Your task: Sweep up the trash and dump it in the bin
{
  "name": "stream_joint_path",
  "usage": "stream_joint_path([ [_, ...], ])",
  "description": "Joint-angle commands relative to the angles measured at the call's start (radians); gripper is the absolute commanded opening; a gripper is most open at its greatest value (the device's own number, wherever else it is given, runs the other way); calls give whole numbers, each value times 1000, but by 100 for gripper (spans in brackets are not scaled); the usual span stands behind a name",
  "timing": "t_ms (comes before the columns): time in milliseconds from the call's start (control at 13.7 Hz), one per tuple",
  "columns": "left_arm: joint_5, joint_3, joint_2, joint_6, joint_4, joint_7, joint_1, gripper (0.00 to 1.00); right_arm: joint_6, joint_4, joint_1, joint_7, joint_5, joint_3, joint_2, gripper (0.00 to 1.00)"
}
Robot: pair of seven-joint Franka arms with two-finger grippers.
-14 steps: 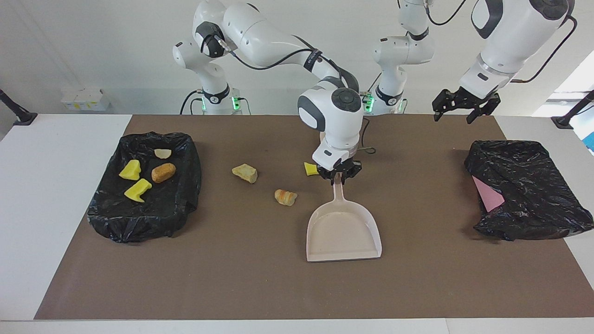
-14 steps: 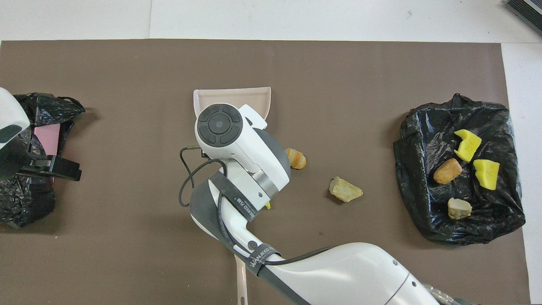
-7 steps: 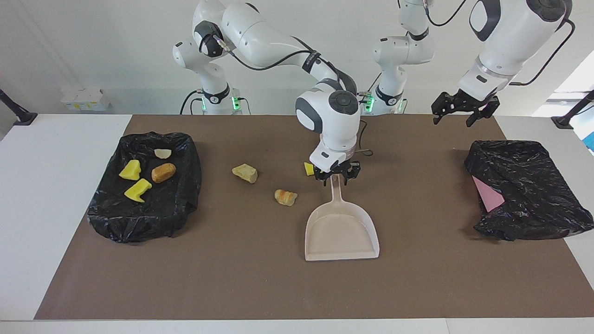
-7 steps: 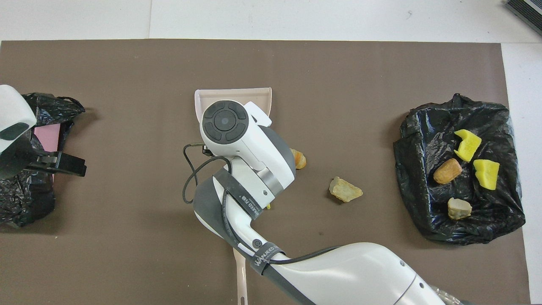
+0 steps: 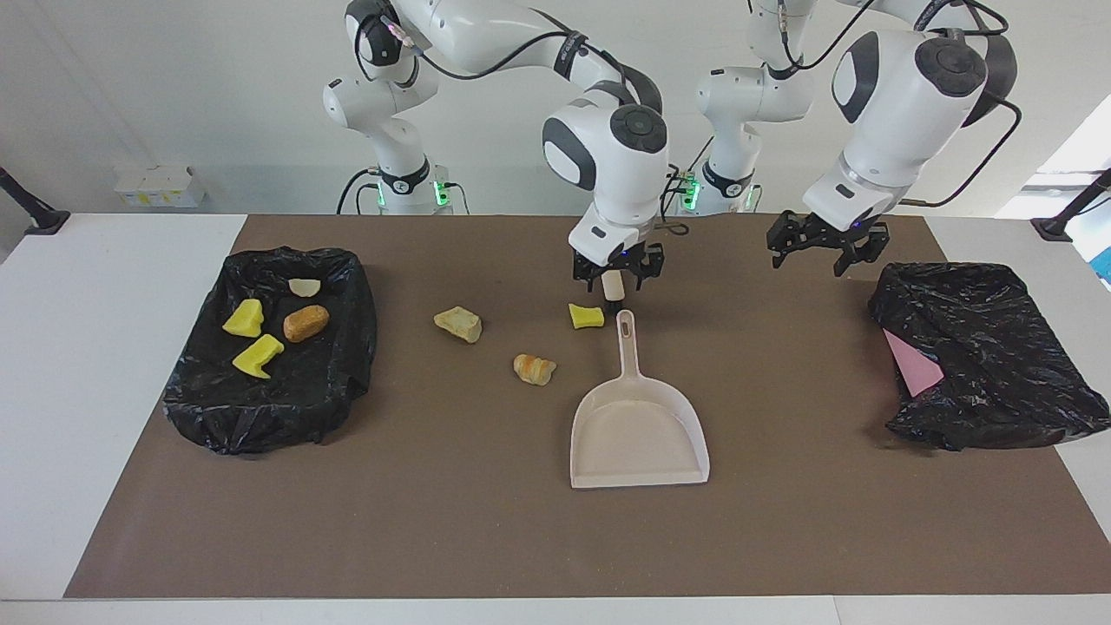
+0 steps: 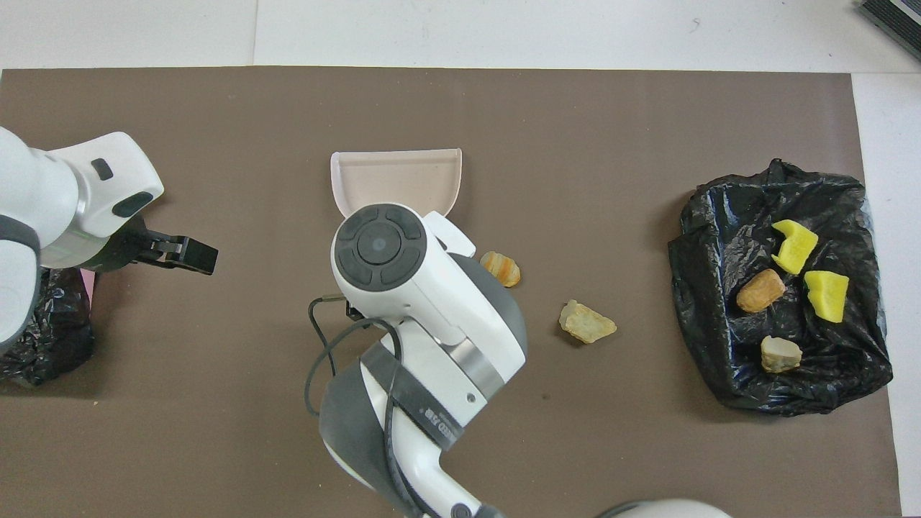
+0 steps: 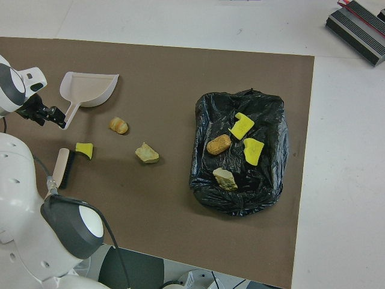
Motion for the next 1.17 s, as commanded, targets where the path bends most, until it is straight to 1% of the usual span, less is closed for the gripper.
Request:
stream_joint_path([
  [0,-6,12,47,85,-10,-54,-60,100,72,-306,61,40,28,3,-204,84],
  [73,-6,12,69,111,-9,-67,-72,100,141,-402,67,53,37,4,-250,84],
  [146,-6,12,90,141,-9,-89,-94,100,216,-491,74,53,77,4,-294,84],
  [218,-6,12,122,174,-6,-127,-120,100,265,-559,107,54,103,4,-327,84],
  [364,-8,12,179,230,7,-159,-172,100,278,-584,158,91,106,4,-315,84],
  [437,-8,12,199,270,7,-196,-193,100,305,-606,187,114,106,4,-304,84],
  [583,-19,12,234,318,8,-227,-224,100,355,-653,219,139,106,4,-309,84],
  [801,-25,12,288,381,8,-314,-295,100,376,-676,238,137,123,6,-296,84],
  [947,-25,12,302,399,1,-359,-324,100,384,-687,251,124,152,6,-303,81],
  [1092,-22,13,334,421,-4,-434,-377,100,385,-695,261,122,154,6,-310,81],
])
